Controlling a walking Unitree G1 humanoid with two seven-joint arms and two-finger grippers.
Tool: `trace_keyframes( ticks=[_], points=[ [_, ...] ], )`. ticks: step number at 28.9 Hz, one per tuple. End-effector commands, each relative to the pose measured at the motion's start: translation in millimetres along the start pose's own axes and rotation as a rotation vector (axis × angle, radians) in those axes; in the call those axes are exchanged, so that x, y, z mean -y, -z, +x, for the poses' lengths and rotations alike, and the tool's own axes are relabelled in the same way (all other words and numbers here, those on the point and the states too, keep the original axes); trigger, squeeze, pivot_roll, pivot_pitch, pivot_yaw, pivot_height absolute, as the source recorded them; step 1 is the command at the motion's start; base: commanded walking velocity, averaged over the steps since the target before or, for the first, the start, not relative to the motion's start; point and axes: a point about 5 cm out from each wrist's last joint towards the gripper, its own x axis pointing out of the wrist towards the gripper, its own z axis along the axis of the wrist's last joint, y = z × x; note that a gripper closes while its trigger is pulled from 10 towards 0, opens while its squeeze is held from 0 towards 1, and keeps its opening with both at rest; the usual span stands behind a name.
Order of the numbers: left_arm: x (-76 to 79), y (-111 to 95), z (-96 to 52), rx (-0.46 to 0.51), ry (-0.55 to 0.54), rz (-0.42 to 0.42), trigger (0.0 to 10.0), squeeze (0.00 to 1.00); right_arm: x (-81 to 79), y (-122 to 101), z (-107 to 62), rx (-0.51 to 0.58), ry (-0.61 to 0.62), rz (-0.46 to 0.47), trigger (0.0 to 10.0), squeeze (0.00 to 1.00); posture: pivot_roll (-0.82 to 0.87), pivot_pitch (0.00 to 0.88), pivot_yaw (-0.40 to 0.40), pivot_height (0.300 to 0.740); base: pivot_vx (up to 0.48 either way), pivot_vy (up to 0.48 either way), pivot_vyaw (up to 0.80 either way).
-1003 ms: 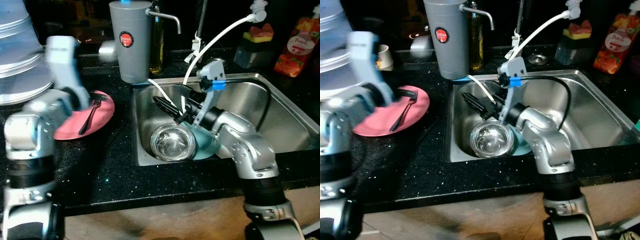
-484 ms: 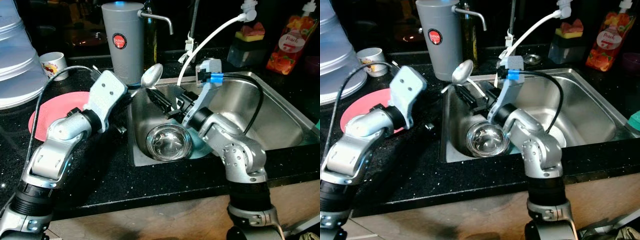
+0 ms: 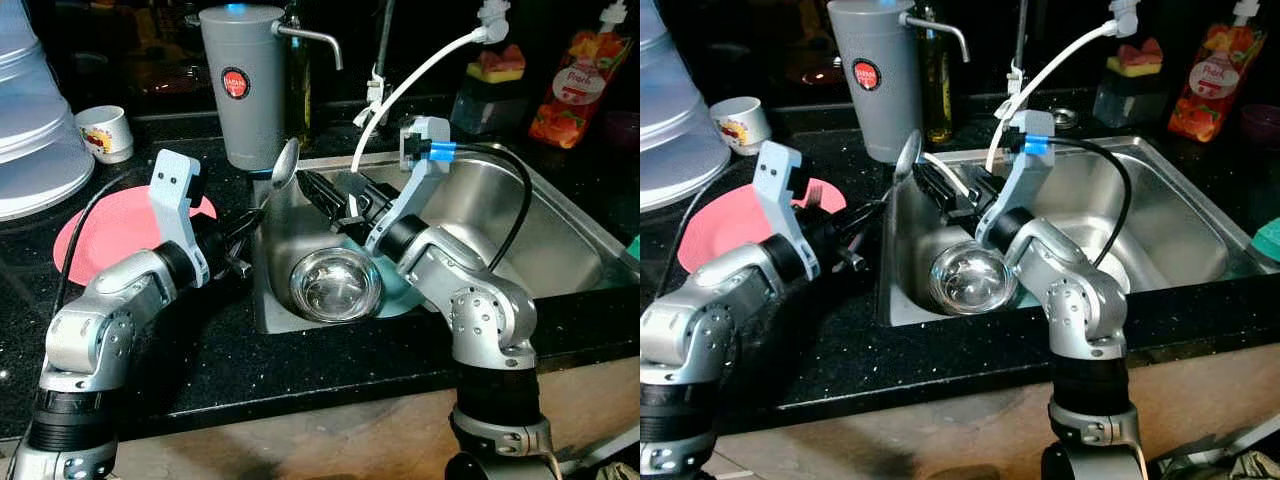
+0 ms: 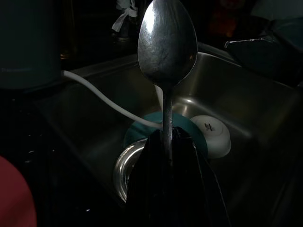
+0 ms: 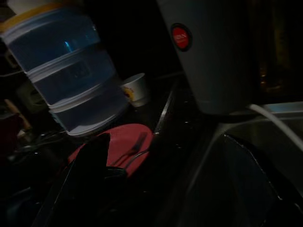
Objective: Kitchen organization
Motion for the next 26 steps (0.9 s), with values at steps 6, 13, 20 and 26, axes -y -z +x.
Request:
trace_keyframes(
  ticks=[6, 13, 20, 26],
  points=[
    [5.7, -6, -0.3, -0.005, 0.032, -0.029, 0.0, 0.00, -6.3, 0, -0.3, -0.045, -0.013, -0.011, 10.0, 1.00, 0.01, 0.000, 0.019, 0.740, 0.000, 0.000, 0.00],
    [14.2, -9, 2.7, 0.022, 0.071, 0.024, 0.0, 0.00, 4.8, 8, 5.9, -0.120, 0.121, -0.173, 10.0, 0.00, 0.01, 0.000, 0.020, 0.740, 0.000, 0.000, 0.00],
    [22.3, -3, 4.1, -0.017, 0.088, 0.094, 0.0, 0.00, 10.4, 7, 13.7, -0.096, 0.193, -0.065, 10.0, 0.00, 0.01, 0.000, 0.014, 0.740, 0.000, 0.000, 0.00],
    [14.9, 0, 4.6, -0.027, 0.016, 0.127, 0.0, 0.00, 2.3, 1, 14.0, -0.076, 0.111, 0.005, 10.0, 0.00, 0.01, 0.000, 0.016, 0.740, 0.000, 0.000, 0.00]
  ],
)
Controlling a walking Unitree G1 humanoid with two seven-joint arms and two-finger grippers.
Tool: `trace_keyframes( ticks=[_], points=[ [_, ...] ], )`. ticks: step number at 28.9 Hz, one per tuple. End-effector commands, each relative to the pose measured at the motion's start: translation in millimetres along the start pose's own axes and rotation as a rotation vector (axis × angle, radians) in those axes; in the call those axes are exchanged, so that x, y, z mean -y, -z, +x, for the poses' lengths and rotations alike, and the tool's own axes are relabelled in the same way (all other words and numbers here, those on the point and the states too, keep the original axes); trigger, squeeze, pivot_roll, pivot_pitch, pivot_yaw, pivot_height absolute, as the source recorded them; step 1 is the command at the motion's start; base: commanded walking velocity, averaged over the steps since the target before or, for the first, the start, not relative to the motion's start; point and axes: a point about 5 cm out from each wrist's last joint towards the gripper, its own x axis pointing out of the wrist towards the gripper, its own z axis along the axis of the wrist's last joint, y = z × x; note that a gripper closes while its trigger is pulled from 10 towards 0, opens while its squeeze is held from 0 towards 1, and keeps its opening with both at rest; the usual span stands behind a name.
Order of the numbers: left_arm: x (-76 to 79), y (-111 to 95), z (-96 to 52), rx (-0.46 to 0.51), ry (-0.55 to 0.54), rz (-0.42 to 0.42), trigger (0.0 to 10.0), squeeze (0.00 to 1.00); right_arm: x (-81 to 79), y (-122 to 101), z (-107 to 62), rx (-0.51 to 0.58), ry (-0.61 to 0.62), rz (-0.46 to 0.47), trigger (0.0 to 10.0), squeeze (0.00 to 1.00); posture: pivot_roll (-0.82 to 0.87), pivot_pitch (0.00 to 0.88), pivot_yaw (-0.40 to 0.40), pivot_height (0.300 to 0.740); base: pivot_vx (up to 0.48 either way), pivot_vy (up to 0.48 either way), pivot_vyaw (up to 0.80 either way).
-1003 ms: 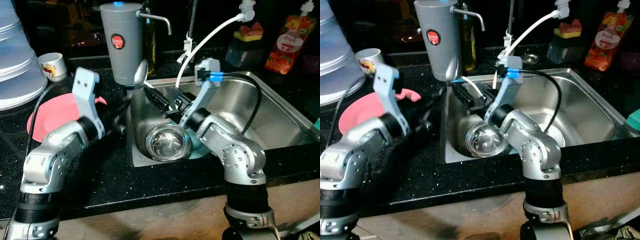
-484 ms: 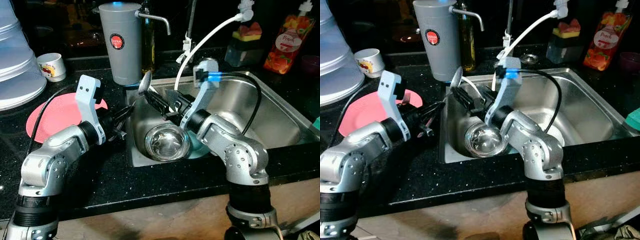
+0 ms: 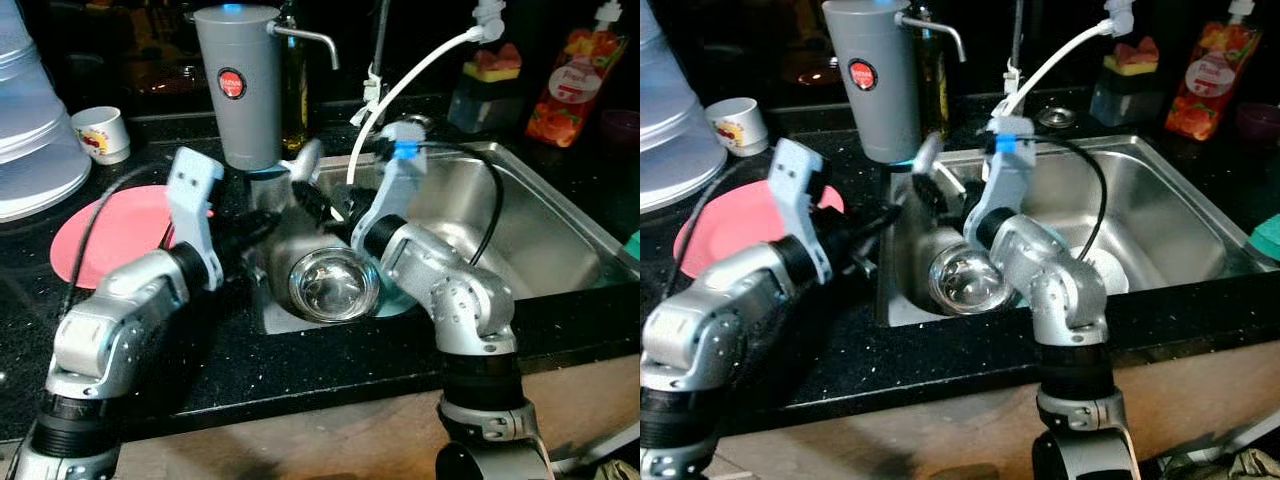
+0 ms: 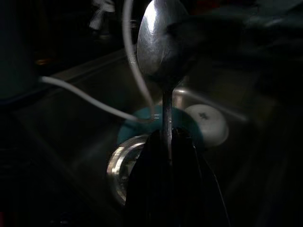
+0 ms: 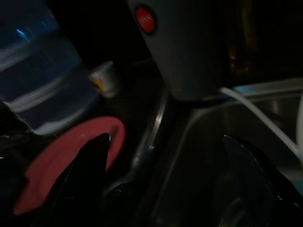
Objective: Kitchen organization
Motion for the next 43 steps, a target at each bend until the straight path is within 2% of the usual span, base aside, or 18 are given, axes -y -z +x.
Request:
trace_keyframes(
  ticks=[1, 5, 17, 18, 19, 20, 21, 25, 30, 43],
  points=[
    [-5.3, 0, -1.0, -0.001, -0.040, 0.034, 0.0, 0.00, -4.0, -1, -1.1, -0.004, -0.041, 0.018, 10.0, 0.00, 0.01, 0.000, 0.017, 0.740, 0.000, 0.000, 0.00],
    [-4.5, -1, 1.8, 0.000, -0.031, 0.044, 0.0, 0.00, -6.8, -1, -1.8, -0.005, -0.068, 0.014, 10.0, 0.00, 0.01, 0.000, 0.017, 0.740, 0.000, 0.000, 0.00],
    [6.8, -3, 6.0, 0.020, 0.026, 0.052, 0.0, 0.00, 5.6, 11, 3.0, -0.072, 0.039, -0.043, 10.0, 0.00, 0.02, 0.000, 0.012, 0.740, 0.000, 0.000, 0.00],
    [7.9, -3, 5.5, 0.018, 0.035, 0.049, 0.0, 0.00, 5.8, 11, 3.0, -0.072, 0.040, -0.041, 3.2, 0.00, 0.02, 0.000, 0.012, 0.740, 0.000, 0.000, 0.00],
    [8.7, -2, 5.2, 0.016, 0.044, 0.046, 0.0, 0.00, 6.0, 11, 3.2, -0.071, 0.041, -0.039, 1.6, 0.00, 0.02, 0.000, 0.011, 0.740, 0.000, 0.000, 0.00],
    [9.2, -2, 5.0, 0.015, 0.049, 0.045, 0.0, 0.00, 6.1, 11, 3.3, -0.071, 0.042, -0.038, 1.6, 0.00, 0.02, 0.000, 0.012, 0.740, 0.000, 0.000, 0.00],
    [9.4, -2, 4.8, 0.014, 0.051, 0.045, 0.0, 0.00, 6.4, 11, 3.5, -0.068, 0.045, -0.036, 0.0, 0.00, 0.02, 0.000, 0.012, 0.740, 0.000, 0.000, 0.00],
    [10.4, -2, 4.8, 0.011, 0.063, 0.040, 0.0, 0.00, 7.3, 8, 3.8, -0.040, 0.047, -0.020, 0.0, 0.00, 0.02, 0.001, 0.015, 0.740, 0.000, 0.000, 0.00],
    [13.1, -2, 4.9, 0.022, 0.081, -0.022, 0.0, 0.00, 6.7, 0, 3.4, 0.029, 0.034, 0.009, 0.0, 0.00, 0.02, 0.002, 0.017, 0.740, 0.000, 0.000, 0.00],
    [11.4, -2, 5.0, 0.017, 0.065, -0.026, 0.0, 0.00, 4.2, -4, 2.9, 0.070, 0.012, 0.032, 0.0, 0.00, 0.02, 0.003, 0.016, 0.740, 0.000, 0.000, 0.00]
  ],
)
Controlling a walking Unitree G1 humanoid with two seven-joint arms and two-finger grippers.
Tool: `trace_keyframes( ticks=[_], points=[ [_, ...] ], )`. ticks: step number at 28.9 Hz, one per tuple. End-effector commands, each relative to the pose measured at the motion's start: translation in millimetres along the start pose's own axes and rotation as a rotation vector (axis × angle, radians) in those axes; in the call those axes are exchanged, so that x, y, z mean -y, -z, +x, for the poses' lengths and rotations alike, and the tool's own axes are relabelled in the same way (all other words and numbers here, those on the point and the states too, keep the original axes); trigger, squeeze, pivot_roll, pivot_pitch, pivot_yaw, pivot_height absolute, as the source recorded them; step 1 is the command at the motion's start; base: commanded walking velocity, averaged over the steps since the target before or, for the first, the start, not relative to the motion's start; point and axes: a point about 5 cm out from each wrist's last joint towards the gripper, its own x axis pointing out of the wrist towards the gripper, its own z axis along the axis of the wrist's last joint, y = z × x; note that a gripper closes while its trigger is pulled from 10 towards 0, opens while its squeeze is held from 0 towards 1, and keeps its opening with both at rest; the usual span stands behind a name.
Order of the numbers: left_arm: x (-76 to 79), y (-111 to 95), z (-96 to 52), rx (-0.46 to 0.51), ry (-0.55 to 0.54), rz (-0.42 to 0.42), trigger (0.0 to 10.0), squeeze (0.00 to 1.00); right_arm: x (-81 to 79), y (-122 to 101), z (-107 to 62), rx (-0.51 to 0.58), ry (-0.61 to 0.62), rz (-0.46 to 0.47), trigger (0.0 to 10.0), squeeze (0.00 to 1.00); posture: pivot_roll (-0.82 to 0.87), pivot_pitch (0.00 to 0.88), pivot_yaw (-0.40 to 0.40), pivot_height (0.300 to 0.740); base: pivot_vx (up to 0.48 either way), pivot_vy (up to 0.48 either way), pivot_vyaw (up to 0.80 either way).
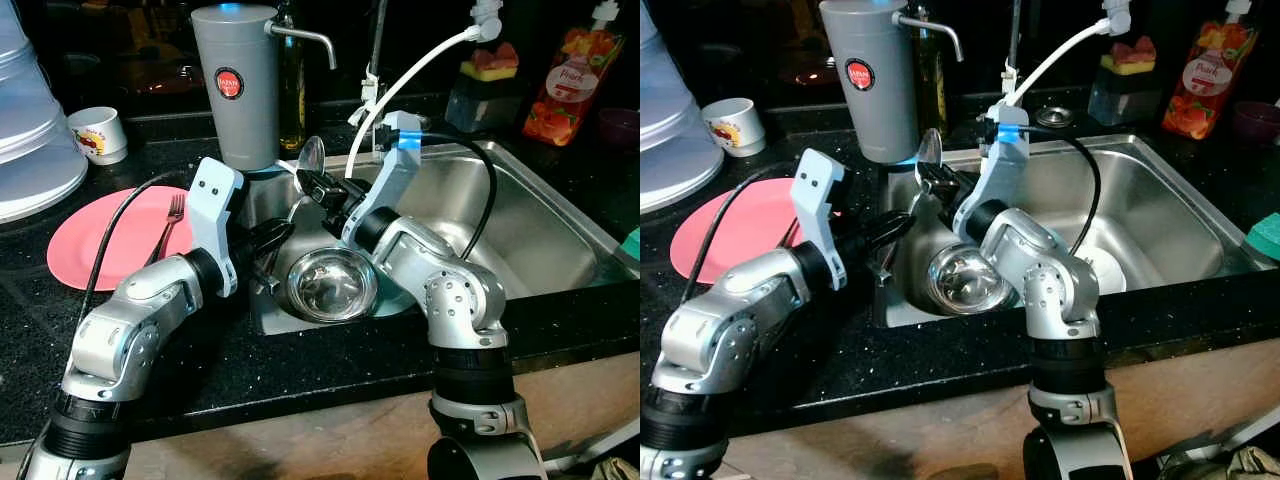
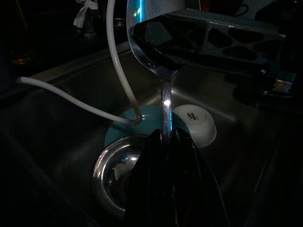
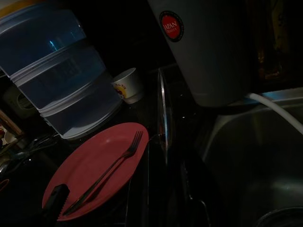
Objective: Kitchen organization
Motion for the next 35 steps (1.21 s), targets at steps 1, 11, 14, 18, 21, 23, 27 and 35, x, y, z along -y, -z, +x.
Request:
trace_keyframes(
  ticks=[1, 11, 14, 18, 21, 23, 27, 35],
  points=[
    [-0.1, -5, -2.7, 0.017, 0.005, 0.004, 0.0, 0.00, 10.1, -7, -3.8, 0.043, 0.059, -0.006, 0.0, 0.00, 0.02, 0.003, 0.016, 0.740, 0.000, 0.000, 0.00],
    [-16.6, -8, -2.0, 0.016, -0.139, 0.013, 10.0, 0.00, 20.7, -23, -5.6, 0.118, 0.095, -0.008, 0.0, 0.00, 0.02, 0.004, 0.016, 0.740, 0.000, 0.000, 0.00],
    [-22.8, -8, -3.0, 0.012, -0.180, 0.009, 10.0, 0.00, 31.8, -34, -8.7, 0.153, 0.125, -0.032, 0.0, 0.00, 0.02, 0.006, 0.016, 0.740, 0.000, 0.000, 0.00],
    [-31.3, -10, -4.1, 0.021, -0.260, 0.013, 10.0, 0.00, 45.2, -44, -12.9, 0.188, 0.191, -0.115, 0.0, 0.00, 0.02, 0.009, 0.017, 0.740, 0.000, 0.000, 0.00],
    [-38.3, -5, -3.8, -0.027, -0.318, 0.093, 10.0, 0.00, 54.6, -43, -14.2, 0.171, 0.226, -0.203, 0.0, 0.00, 0.01, 0.006, 0.020, 0.740, 0.000, 0.000, 0.00],
    [-38.7, -3, -2.5, -0.053, -0.316, 0.130, 10.0, 0.00, 58.0, -41, -14.2, 0.159, 0.236, -0.246, 0.0, 0.00, 0.01, 0.004, 0.021, 0.740, 0.000, 0.000, 0.00],
    [-21.2, -2, 10.0, -0.045, -0.195, 0.141, 10.0, 0.00, 64.0, -19, -7.0, 0.080, 0.197, -0.377, 1.8, 0.00, 0.01, 0.001, 0.033, 0.740, 0.000, 0.000, 0.00],
    [-6.5, 10, 23.3, -0.127, -0.071, 0.250, 10.0, 0.00, 77.6, 10, 0.9, -0.036, 0.159, -0.457, 10.0, 0.00, 0.01, 0.000, 0.020, 0.740, 0.000, 0.000, 0.00]
  ],
)
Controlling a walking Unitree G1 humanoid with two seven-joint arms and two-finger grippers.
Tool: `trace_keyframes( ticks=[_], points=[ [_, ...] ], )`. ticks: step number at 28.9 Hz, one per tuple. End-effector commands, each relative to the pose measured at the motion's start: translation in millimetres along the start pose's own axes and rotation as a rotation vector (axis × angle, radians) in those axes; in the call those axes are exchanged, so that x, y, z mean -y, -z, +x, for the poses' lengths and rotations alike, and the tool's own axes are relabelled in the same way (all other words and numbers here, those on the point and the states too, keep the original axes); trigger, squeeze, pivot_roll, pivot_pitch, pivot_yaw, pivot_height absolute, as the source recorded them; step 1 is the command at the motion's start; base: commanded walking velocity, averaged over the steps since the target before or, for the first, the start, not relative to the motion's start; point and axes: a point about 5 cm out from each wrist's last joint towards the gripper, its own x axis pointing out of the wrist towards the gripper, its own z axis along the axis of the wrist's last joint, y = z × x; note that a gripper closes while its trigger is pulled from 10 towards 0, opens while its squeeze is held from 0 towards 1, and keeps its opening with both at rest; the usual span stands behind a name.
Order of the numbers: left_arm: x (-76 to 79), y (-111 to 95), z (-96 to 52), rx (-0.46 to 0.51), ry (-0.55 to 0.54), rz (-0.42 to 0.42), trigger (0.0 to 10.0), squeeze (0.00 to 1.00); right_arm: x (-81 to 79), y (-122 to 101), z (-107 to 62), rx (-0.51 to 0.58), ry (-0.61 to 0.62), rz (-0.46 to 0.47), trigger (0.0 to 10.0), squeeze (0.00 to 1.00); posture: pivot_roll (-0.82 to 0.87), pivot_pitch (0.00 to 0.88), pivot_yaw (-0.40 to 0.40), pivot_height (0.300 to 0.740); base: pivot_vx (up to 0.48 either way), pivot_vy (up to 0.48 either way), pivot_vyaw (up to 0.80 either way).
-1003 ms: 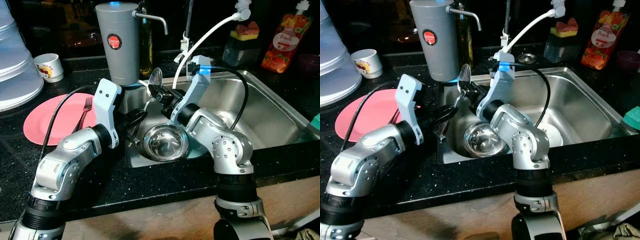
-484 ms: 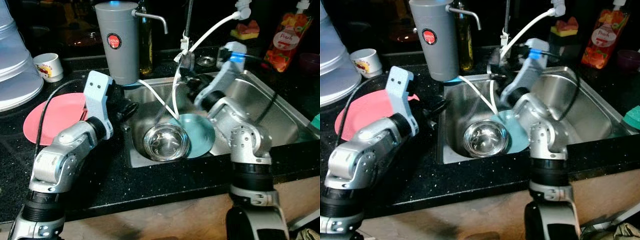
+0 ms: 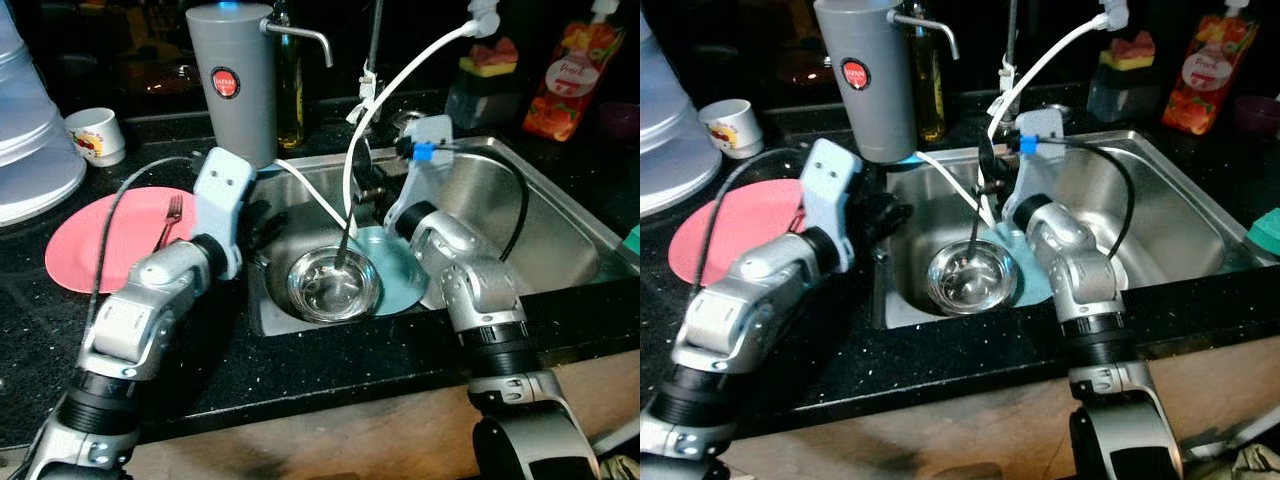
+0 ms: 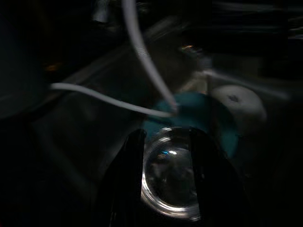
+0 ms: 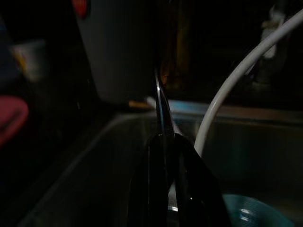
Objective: Kitchen organization
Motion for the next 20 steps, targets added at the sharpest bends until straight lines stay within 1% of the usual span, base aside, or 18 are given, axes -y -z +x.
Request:
trace_keyframes(
  ticks=[1, 3, 6, 10, 13, 14, 15, 20],
  points=[
    [0.6, 6, 1.2, -0.052, 0.026, 0.059, 10.0, 0.00, -1.7, 8, 2.6, -0.019, -0.027, -0.050, 10.0, 0.00, 0.01, 0.000, 0.020, 0.740, 0.000, 0.000, 0.00],
    [1.7, 13, -1.6, -0.099, 0.041, 0.091, 10.0, 0.00, -1.7, 16, 3.0, -0.040, -0.027, -0.065, 10.0, 0.00, 0.01, 0.000, 0.016, 0.740, 0.000, 0.000, 0.00],
    [2.7, 22, -5.3, -0.143, 0.051, 0.121, 10.0, 0.00, -2.4, 28, 2.1, -0.071, -0.032, -0.066, 10.0, 0.00, 0.01, 0.000, 0.011, 0.740, 0.000, 0.000, 0.00],
    [4.4, 27, -7.3, -0.162, 0.055, 0.139, 10.0, 0.00, -5.6, 53, -2.2, -0.156, -0.071, -0.084, 10.0, 0.00, 0.01, 0.000, 0.009, 0.740, 0.000, 0.000, 0.00],
    [7.9, 29, -7.1, -0.169, 0.069, 0.141, 10.0, 0.00, -5.5, 72, -6.5, -0.230, -0.095, -0.110, 10.0, 0.00, 0.01, 0.000, 0.002, 0.740, 0.000, 0.000, 0.00],
    [11.6, 30, -5.8, -0.164, 0.076, 0.115, 10.0, 0.00, -7.0, 81, -9.4, -0.276, -0.121, -0.120, 10.0, 0.00, 0.01, 0.000, -0.005, 0.740, 0.000, 0.000, 0.00],
    [11.6, 30, -5.8, -0.164, 0.076, 0.115, 10.0, 0.00, -7.0, 81, -9.4, -0.276, -0.121, -0.120, 10.0, 0.00, 0.01, 0.000, -0.005, 0.740, 0.000, 0.000, 0.00],
    [24.5, 33, -2.5, -0.167, 0.118, 0.090, 10.0, 0.00, -12.9, 90, -11.0, -0.334, -0.178, -0.131, 10.0, 0.00, 0.01, 0.000, -0.009, 0.740, 0.000, 0.000, 0.00]
  ],
)
